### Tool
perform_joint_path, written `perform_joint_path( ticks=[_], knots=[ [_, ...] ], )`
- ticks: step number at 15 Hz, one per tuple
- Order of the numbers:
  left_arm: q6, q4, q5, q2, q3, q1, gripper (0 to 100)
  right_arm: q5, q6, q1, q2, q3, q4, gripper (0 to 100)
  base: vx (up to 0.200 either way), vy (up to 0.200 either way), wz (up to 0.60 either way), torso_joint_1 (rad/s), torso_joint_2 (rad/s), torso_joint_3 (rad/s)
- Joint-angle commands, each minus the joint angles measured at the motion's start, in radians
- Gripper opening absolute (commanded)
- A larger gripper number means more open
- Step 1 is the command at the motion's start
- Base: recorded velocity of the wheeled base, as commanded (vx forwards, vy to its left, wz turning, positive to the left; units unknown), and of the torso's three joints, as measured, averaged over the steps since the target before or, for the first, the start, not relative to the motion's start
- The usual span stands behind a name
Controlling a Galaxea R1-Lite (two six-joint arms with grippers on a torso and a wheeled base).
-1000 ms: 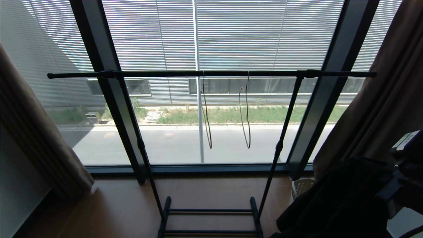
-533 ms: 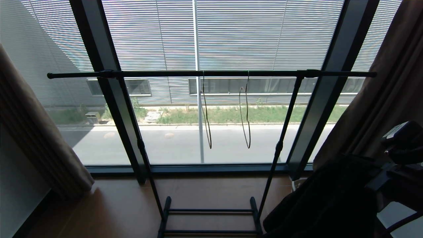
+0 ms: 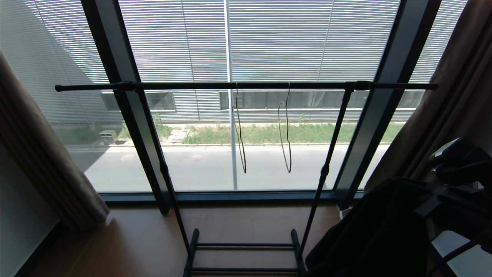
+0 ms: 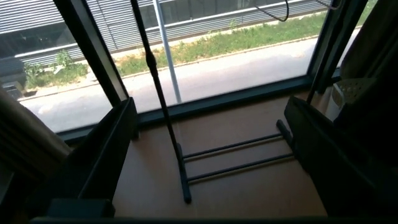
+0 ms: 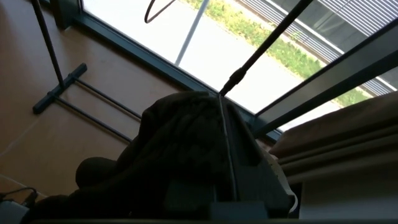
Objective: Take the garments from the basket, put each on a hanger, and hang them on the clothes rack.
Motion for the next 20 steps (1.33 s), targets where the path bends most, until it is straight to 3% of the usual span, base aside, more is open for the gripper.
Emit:
perform_joint_path(
  ticks=[1, 3, 4, 6, 7, 8, 9, 13, 15, 17, 20],
  knots=[
    [-0.071, -0.025, -0.098, 0.413, -0.230, -0.013, 100, -0.004, 0.008, 0.001, 0.003, -0.009, 0.000, 0, 0.000, 0.000, 0.00, 0.000, 0.00, 0.000],
    [-0.106, -0.069, -0.095, 0.582, -0.337, -0.059, 100, -0.006, 0.008, 0.001, -0.005, -0.015, 0.000, 0, 0.000, 0.000, 0.00, 0.000, 0.00, 0.000],
    [-0.126, -0.069, -0.097, 0.622, -0.342, -0.092, 100, -0.006, 0.008, 0.001, -0.008, -0.012, 0.003, 0, 0.000, 0.000, 0.00, 0.000, 0.00, 0.000],
    [-0.201, -0.074, -0.095, 0.700, -0.328, -0.243, 100, -0.006, 0.020, 0.001, 0.003, -0.012, 0.003, 0, 0.000, 0.000, 0.00, 0.000, 0.00, 0.000],
    [-0.201, -0.074, -0.095, 0.700, -0.328, -0.243, 100, -0.006, 0.020, 0.001, 0.003, -0.012, 0.003, 0, 0.000, 0.000, 0.00, 0.000, 0.00, 0.000],
    [-0.267, -0.120, -0.097, 0.800, -0.346, -0.334, 100, -0.006, 0.056, 0.002, 0.006, -0.038, 0.006, 0, 0.000, 0.000, 0.00, 0.000, 0.00, 0.000],
    [-0.274, -0.146, -0.097, 0.846, -0.348, -0.359, 100, -0.006, 0.059, 0.004, 0.026, -0.067, 0.014, 0, 0.000, 0.000, 0.00, 0.000, 0.00, 0.000],
    [-0.326, -0.305, -0.095, 1.119, -0.458, -0.493, 100, -0.145, 0.068, 0.044, 0.247, -0.294, 0.014, 0, 0.000, 0.000, 0.00, 0.000, 0.00, 0.000],
    [-0.444, -0.318, -0.095, 1.214, -0.544, -0.558, 100, -0.194, 0.126, 0.065, 0.304, -0.371, 0.015, 0, 0.000, 0.000, 0.00, 0.000, 0.00, 0.000],
    [-0.496, -0.318, -0.095, 1.297, -0.573, -0.612, 100, -0.265, 0.186, 0.080, 0.371, -0.440, 0.014, 0, 0.000, 0.000, 0.00, 0.000, 0.00, 0.000],
    [-0.510, -0.338, -0.094, 1.363, -0.602, -0.647, 100, -0.325, 0.275, 0.123, 0.429, -0.513, 0.017, 0, 0.000, 0.000, 0.00, 0.000, 0.00, 0.000]
  ],
)
